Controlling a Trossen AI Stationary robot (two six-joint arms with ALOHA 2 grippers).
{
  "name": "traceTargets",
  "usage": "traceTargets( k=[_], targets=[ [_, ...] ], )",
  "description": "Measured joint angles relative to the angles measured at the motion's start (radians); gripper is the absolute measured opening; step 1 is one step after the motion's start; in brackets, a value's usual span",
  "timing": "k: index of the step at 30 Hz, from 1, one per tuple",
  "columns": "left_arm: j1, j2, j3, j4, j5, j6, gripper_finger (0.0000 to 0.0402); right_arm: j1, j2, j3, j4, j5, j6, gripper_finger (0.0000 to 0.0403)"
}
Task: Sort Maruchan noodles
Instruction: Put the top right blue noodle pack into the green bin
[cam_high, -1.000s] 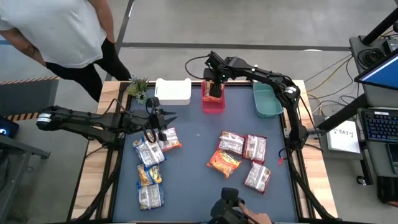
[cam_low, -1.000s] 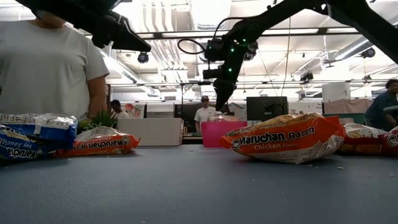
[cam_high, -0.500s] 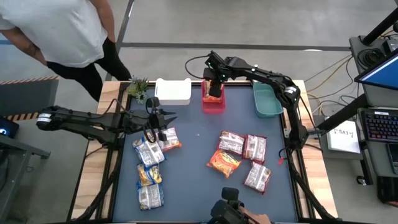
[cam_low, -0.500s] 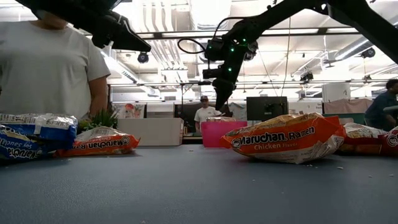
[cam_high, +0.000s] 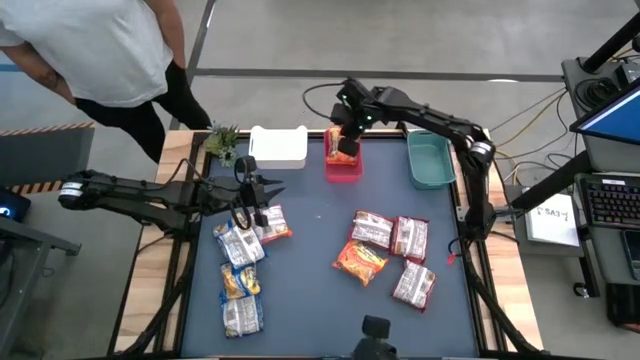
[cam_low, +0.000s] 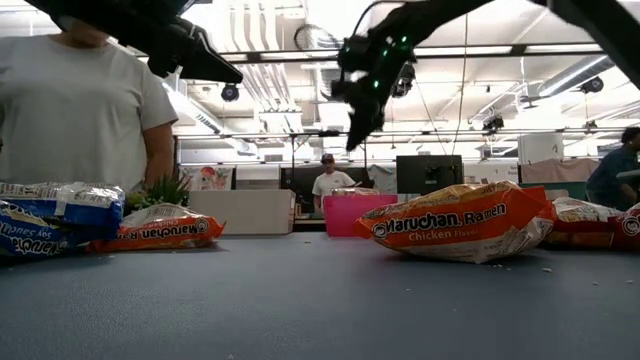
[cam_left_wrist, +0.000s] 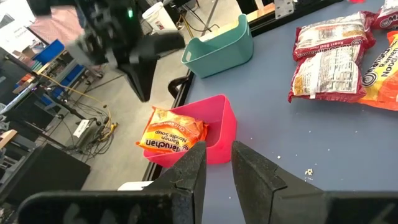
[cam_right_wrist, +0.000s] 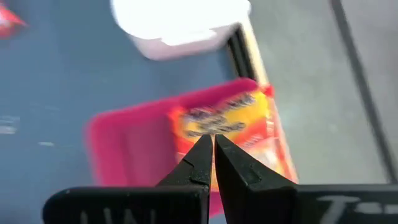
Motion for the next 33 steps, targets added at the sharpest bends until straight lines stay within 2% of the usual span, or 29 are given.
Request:
traceTargets(
  k=[7, 18, 25, 29, 33],
  targets=[
    [0.000, 0.000, 0.000, 0.002, 0.000, -0.014, 0.0059, 0.068, -0.176, -0.216, 0.132, -0.040, 0.062, 0.0009],
    [0.000, 0.000, 0.000, 0.003, 0.000, -0.113, 0.0059, 0.233, -0.454, -0.727, 0.605, -0.040, 0.215, 0.0009],
    [0.000, 0.000, 0.000, -0.060, 0.010, -0.337, 0.0059, 0.339, -0.563, -0.991, 0.955, -0.035, 0.303, 0.0009],
    [-0.008, 0.009, 0.000, -0.138, 0.101, -0.505, 0.0059, 0.382, -0.598, -1.093, 1.119, 0.015, 0.338, 0.0009],
    [-0.037, 0.054, 0.000, -0.179, 0.185, -0.652, 0.0051, 0.395, -0.609, -1.130, 1.153, 0.024, 0.339, 0.0009]
  ],
)
